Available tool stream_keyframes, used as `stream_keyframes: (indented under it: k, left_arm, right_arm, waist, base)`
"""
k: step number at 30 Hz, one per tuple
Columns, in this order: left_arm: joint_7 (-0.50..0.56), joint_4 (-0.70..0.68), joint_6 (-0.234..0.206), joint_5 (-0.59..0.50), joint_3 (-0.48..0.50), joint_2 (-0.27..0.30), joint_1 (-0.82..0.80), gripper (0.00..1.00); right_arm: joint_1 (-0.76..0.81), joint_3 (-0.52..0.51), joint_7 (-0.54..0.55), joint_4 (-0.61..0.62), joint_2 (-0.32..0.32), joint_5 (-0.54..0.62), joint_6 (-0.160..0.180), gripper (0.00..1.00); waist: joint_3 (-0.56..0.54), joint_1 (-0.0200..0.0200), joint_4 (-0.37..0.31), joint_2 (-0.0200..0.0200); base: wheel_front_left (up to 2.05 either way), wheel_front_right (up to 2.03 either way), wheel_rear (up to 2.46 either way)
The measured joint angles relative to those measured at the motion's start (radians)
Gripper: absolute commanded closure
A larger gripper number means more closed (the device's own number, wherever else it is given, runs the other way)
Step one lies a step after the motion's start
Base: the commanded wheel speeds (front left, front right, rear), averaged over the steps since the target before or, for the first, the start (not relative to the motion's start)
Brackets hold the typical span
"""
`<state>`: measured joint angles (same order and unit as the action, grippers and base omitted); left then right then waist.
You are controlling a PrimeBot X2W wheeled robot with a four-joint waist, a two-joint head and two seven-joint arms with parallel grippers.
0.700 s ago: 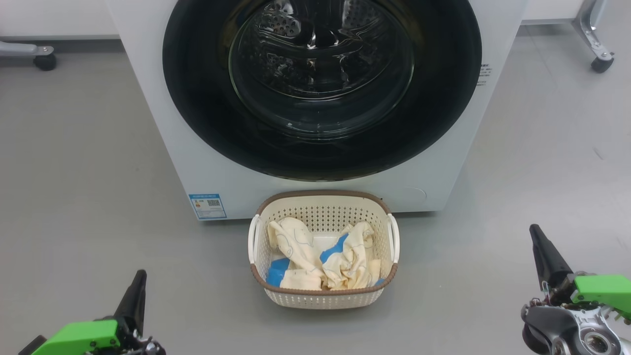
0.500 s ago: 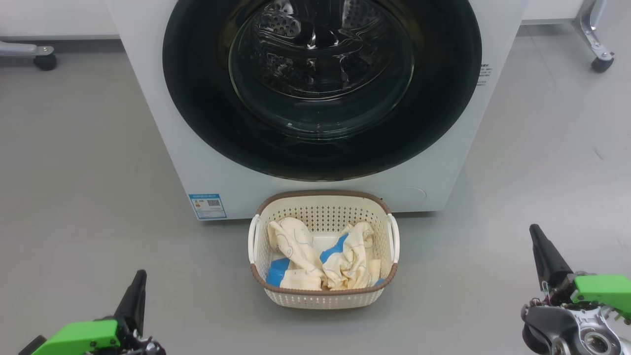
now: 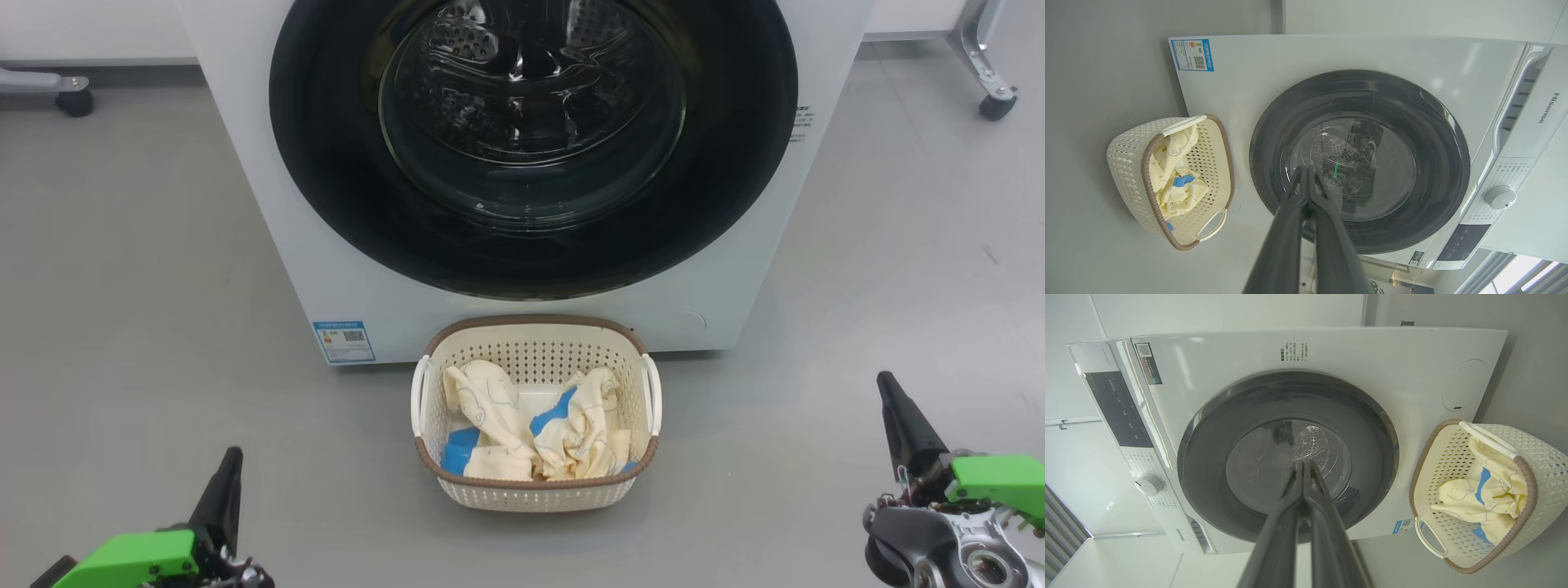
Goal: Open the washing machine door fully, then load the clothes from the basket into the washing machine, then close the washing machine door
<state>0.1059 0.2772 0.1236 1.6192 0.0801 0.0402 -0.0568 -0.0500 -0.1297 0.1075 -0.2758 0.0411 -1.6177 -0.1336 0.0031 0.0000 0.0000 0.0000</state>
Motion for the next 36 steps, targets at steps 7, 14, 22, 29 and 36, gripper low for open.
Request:
stream_keyframes:
  k: [7,14,22,29,36]
  left_arm:
    - [0.0,0.038,-0.001,0.001,-0.003,-0.006,0.014,0.0]
    - [-0.007,0.097,-0.002,0.001,-0.021,-0.021,0.083,0.0]
    - [-0.028,0.075,-0.002,0.0,-0.04,-0.021,0.079,0.0]
    - [-0.05,0.059,-0.002,-0.039,-0.054,-0.021,0.079,0.0]
    - [-0.071,0.041,-0.002,-0.103,-0.062,-0.021,0.079,0.0]
  right_arm:
    - [0.017,0.004,0.0,-0.036,-0.01,0.0,0.0,0.0]
    - [0.095,0.013,-0.003,-0.094,-0.026,0.0,0.0,0.0]
    - [0.091,0.03,-0.028,-0.067,-0.026,0.0,0.0,0.0]
    - [0.091,0.039,-0.05,-0.049,-0.026,0.023,0.0,0.0]
    - [0.091,0.043,-0.069,-0.021,-0.025,0.103,0.0,0.0]
  waist:
    - [0.0,0.0,0.0,0.0]
    - [0.001,0.0,0.0,0.0]
    - [0.003,0.0,0.0,0.0]
    - [0.004,0.0,0.001,0.0]
    - [0.006,0.0,0.002,0.0]
  base:
    - [0.0,0.0,0.0]
    - [0.0,0.0,0.0]
    - [0.0,0.0,0.0]
    - [0.0,0.0,0.0]
    - [0.0,0.0,0.0]
